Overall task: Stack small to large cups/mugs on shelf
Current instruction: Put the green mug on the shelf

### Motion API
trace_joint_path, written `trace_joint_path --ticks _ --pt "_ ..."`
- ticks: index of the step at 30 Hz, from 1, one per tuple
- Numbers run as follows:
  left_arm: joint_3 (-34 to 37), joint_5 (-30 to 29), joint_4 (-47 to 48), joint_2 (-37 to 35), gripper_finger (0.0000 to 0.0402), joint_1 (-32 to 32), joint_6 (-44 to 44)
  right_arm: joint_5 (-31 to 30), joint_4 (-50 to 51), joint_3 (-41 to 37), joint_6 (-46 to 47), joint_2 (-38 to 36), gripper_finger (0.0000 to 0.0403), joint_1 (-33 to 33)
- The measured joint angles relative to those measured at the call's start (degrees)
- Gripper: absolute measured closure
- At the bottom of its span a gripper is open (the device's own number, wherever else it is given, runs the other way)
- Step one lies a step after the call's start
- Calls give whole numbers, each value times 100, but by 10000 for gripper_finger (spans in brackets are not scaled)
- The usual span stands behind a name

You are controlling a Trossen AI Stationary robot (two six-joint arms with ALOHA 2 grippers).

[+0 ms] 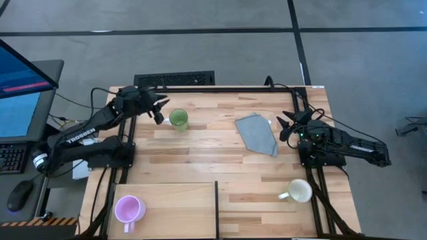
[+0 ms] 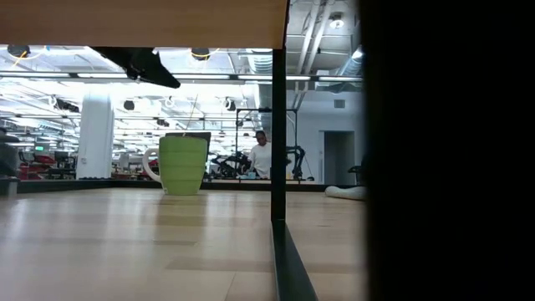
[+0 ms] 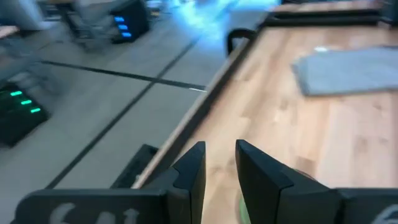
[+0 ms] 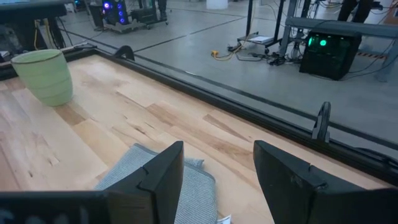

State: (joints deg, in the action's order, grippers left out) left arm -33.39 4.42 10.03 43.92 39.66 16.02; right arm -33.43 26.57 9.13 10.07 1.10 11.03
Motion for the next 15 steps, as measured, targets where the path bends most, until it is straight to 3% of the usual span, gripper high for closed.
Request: trace_joint_path --ticks 4,15 --pt "-2 307 162 165 321 -7 286 0 0 0 2 1 187 0" --pt "-2 -44 272 729 321 -7 195 0 -2 0 44 2 187 -2"
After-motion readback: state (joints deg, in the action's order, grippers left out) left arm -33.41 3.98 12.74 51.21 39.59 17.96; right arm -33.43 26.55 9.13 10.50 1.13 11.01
